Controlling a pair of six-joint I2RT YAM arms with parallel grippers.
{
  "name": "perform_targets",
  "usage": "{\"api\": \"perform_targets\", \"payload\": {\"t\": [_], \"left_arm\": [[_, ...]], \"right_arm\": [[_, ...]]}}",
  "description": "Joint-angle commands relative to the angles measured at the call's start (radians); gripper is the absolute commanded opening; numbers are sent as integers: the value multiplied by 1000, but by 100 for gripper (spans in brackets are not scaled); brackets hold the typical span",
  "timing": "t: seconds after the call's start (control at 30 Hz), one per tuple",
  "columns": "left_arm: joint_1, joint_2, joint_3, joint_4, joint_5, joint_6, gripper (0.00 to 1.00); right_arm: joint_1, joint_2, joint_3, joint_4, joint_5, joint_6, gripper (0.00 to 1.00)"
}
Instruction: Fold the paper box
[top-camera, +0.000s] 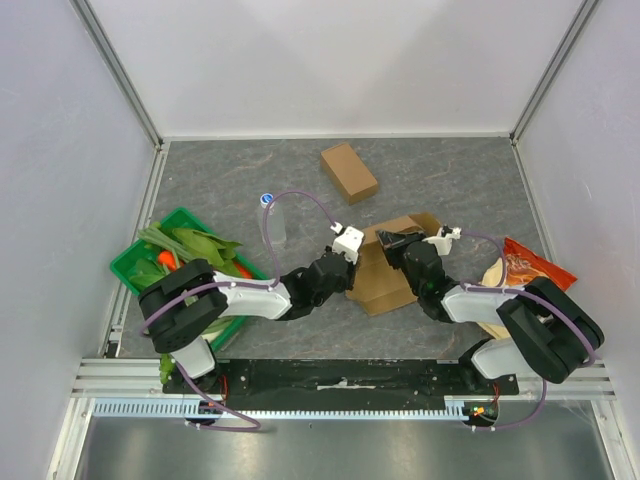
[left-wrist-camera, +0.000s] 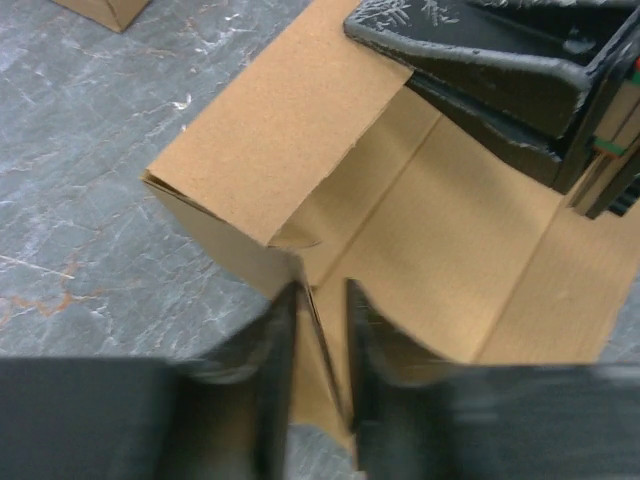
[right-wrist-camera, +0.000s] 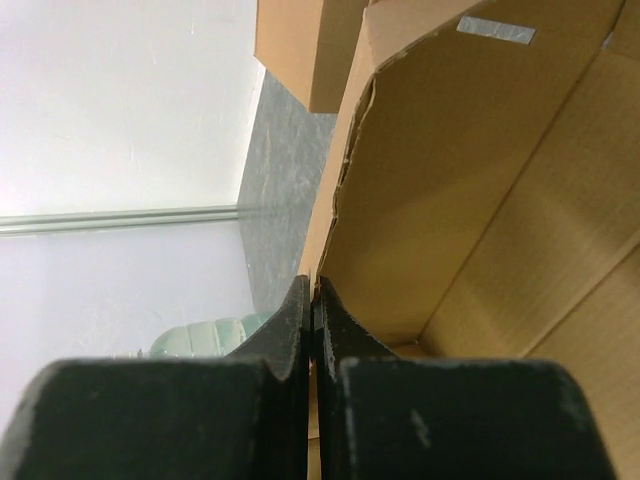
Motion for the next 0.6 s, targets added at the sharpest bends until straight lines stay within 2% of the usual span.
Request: {"api": "perform_targets", "payload": {"t": [0.0, 0.07, 0.23, 0.37, 0.5, 0.57], "left_arm": [[6, -36, 68, -32, 23, -80, 40], [12, -62, 39, -20, 61, -82, 48], [55, -208, -107, 38, 236, -39, 53], [82, -335, -182, 6, 301, -20, 55], [87, -482, -251, -46, 281, 29, 54], [92, -562, -271, -86, 211, 21, 48]], "right_arm": [[13, -15, -19, 11, -12, 14, 0], [13, -18, -21, 8, -9, 14, 0], [11, -40, -21, -15, -4, 10, 0], [8, -44, -29, -17, -10, 8, 0], [5, -40, -27, -13, -15, 10, 0], [5, -38, -24, -13, -18, 10, 0]]}}
